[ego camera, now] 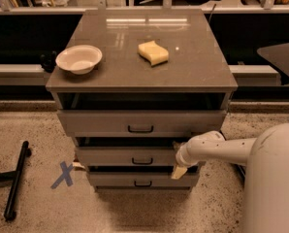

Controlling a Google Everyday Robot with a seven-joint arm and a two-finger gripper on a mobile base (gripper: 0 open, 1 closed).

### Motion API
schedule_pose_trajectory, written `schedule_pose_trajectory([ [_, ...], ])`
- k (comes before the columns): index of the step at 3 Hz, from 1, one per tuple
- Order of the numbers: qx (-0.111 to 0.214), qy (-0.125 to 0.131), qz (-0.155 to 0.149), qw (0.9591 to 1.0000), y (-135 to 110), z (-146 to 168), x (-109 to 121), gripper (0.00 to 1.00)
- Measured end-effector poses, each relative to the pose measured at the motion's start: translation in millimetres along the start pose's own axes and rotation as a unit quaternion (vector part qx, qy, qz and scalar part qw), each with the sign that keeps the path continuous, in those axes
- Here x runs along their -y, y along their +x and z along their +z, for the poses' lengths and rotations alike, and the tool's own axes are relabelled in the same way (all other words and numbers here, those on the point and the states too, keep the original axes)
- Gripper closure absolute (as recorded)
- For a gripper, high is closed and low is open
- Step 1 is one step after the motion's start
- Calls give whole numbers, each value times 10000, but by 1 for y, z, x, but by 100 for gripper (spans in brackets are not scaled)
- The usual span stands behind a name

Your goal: Open middle drawer

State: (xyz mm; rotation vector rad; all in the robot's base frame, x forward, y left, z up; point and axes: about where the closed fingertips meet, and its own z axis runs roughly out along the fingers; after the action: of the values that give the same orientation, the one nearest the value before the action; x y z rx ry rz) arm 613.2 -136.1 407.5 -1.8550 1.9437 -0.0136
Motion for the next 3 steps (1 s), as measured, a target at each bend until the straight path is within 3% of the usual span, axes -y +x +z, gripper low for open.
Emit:
schedule_pose_trajectory([
  [1, 25, -1, -27, 10000, 0, -12, -22, 49],
  [2, 31, -105, -20, 9999, 2, -12, -35, 72],
  [3, 31, -105, -20, 9999, 0, -17, -33, 95],
])
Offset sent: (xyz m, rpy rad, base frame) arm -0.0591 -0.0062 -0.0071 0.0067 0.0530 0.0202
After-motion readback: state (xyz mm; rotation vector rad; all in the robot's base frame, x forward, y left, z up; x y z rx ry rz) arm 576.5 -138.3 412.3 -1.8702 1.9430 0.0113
